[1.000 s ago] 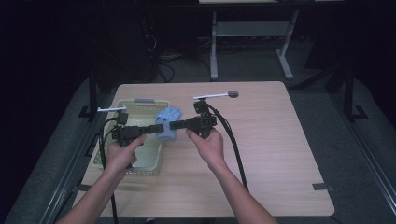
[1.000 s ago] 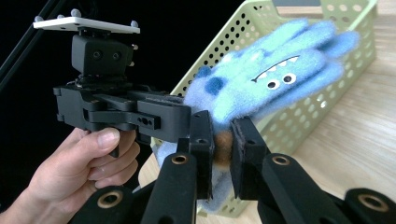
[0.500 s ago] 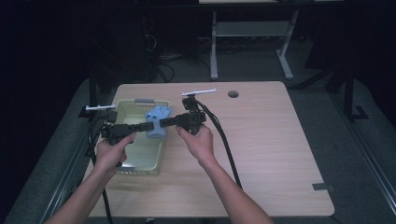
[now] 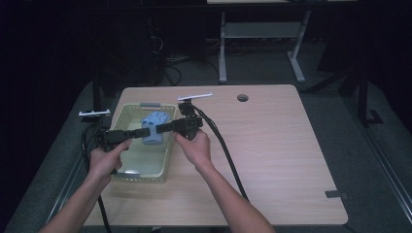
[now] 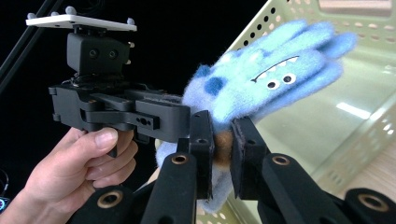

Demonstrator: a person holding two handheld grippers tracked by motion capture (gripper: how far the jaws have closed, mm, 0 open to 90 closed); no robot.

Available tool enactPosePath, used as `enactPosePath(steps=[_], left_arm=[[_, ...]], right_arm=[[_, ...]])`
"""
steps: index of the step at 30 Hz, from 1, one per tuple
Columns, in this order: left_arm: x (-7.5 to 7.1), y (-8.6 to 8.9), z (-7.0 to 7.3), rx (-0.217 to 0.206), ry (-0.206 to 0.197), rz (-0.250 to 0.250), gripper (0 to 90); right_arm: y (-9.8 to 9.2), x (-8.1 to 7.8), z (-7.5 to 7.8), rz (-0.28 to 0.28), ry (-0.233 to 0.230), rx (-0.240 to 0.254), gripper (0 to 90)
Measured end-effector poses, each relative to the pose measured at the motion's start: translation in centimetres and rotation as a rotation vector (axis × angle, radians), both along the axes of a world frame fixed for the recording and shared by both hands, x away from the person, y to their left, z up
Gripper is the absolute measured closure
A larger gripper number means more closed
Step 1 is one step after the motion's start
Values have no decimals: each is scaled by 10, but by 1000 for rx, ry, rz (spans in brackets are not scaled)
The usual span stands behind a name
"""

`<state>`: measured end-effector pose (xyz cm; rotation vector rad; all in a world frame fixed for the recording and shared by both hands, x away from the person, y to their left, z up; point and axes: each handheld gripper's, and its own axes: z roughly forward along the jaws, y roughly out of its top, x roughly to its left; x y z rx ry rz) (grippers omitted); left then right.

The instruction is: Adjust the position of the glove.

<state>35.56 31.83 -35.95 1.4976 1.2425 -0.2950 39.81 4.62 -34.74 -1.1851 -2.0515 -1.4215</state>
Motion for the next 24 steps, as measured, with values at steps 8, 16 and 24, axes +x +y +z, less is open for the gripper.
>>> enactPosePath(steps=[8,16,24], left_arm=[[1,13,-6,-7,19,13,706],[2,26,-10,8,37,19,705],[2,39,-22,10,65,27,703]], right_arm=[[12,3,-4,9,13,6,804],[29,6,-13,18,23,7,803],[41,9,-24,30,46,5,803]])
